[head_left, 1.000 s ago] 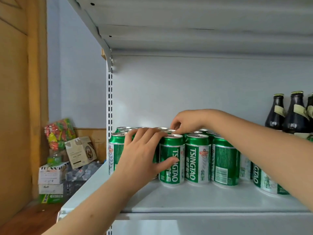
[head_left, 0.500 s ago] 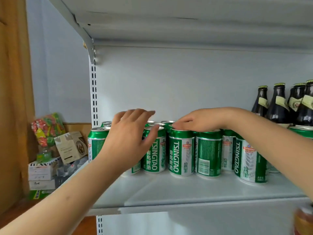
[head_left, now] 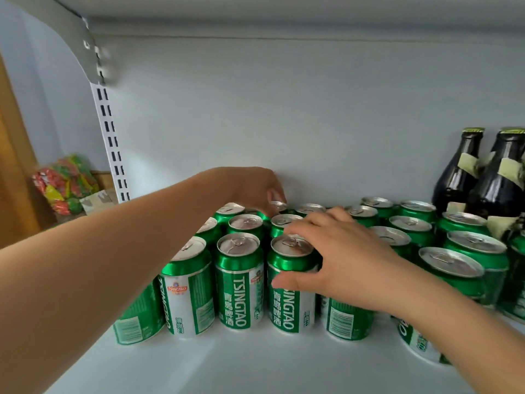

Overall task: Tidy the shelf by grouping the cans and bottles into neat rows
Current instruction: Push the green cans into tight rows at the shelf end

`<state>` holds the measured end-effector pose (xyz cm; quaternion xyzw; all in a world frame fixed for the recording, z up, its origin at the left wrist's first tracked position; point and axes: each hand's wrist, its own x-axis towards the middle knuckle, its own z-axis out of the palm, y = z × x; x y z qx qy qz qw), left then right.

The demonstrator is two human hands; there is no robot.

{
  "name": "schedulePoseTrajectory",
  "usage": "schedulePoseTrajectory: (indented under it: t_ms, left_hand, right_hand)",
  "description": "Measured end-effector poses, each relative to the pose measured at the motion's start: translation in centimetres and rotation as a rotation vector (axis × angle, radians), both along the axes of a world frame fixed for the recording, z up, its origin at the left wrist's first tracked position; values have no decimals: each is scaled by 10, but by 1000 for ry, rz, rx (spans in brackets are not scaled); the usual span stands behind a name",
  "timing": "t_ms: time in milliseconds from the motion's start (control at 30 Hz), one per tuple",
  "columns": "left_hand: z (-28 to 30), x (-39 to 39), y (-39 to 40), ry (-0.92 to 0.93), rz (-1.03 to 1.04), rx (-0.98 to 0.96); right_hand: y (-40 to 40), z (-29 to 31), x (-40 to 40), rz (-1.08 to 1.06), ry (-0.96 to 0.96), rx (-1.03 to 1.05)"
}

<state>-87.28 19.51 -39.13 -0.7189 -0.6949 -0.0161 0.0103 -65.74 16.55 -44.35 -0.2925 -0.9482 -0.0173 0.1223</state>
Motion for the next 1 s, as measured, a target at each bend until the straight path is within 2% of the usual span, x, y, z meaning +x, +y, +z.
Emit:
schedulePoseTrajectory:
  t_ms: [133,300,367,400,500,567,600,700,733,800,833,900,1000]
  left_hand:
    - [1,-9,-1,3,15,-23]
    - [-3,-14,-14,-43,-22,26]
    - [4,-12,-19,-98,-21,53]
    - [9,-9,-20,-141,-30,46]
    - [23,5,-24,-215,-72,-184]
    - [25,14,-23,-163,-67,-330]
    - [22,16,-22,-162,-62,-333]
    - [9,14,-22,-253,-73,-205]
    - [7,14,-23,-295,-69,-180]
    - [4,16,-29,-324,-39,-143]
    - [3,18,-30,-307,-22,-110]
    - [-3,24,-32,-285,-23,22]
    - [-11,44,-26,-300,-122,161]
  right_hand:
    - [6,1,2,95,5,15]
    - [10,9,3,176,-51,-122]
    - [17,21,2,106,105,-275]
    - [24,25,0,58,180,-272]
    - [39,24,-12,36,78,-75]
    - [43,18,-14,96,62,-108]
    - [43,18,-11,101,60,-187]
    - [42,22,7,101,147,-445]
    - [42,20,15,74,220,-419]
    - [40,15,31,-23,333,-237]
    - [35,14,39,-67,320,-154]
    - [21,14,49,-123,160,-54]
    - [10,11,55,-119,53,-85]
